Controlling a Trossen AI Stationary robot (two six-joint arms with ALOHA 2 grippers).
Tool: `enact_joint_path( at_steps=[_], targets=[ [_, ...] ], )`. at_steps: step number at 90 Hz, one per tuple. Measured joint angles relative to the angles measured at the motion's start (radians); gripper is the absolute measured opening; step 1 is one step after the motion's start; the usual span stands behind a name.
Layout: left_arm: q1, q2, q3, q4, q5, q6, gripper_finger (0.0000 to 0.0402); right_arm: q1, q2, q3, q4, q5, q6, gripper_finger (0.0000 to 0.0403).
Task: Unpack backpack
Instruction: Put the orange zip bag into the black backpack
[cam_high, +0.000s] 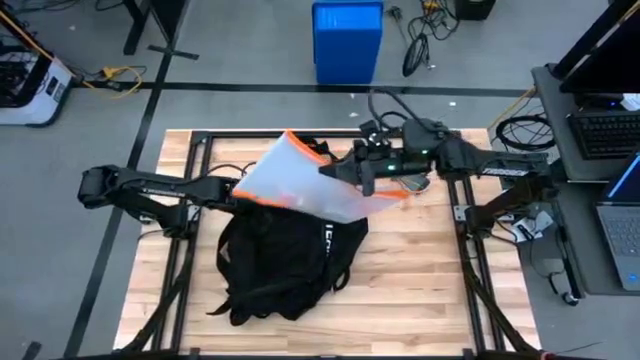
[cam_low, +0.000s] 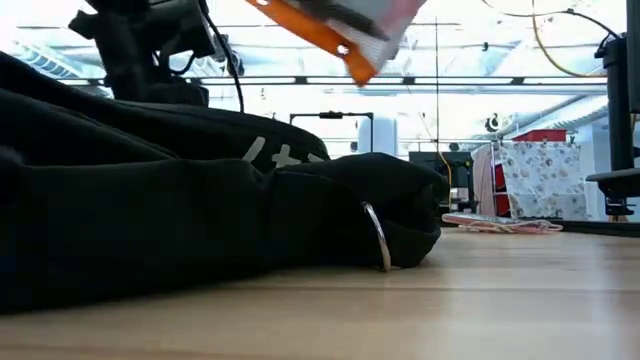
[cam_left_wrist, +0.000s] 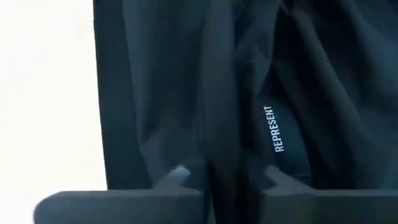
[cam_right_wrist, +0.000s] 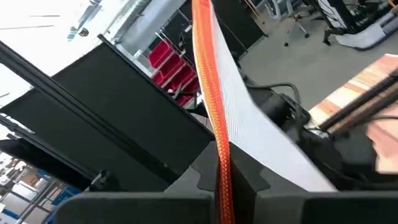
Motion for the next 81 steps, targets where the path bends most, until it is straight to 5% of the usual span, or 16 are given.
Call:
enact_joint_path(
  at_steps=[53,67,81],
  targets=[
    [0.115,-0.092,0.190,-0.228,-0.301,0.213,0.0000,0.023,0.006,0.000,0.015,0.002,-0.039,0.0000],
    [0.143,-0.090,0.195,-0.228,-0.212,0.235,0.0017,0.023,0.007,0.000,0.008,0.003,-0.024,0.0000],
    [0.142,-0.114,0.248,-0.223,-0.113,0.313,0.0096,0.023,0.000,0.000,0.007,0.001,-0.027,0.0000]
  ],
)
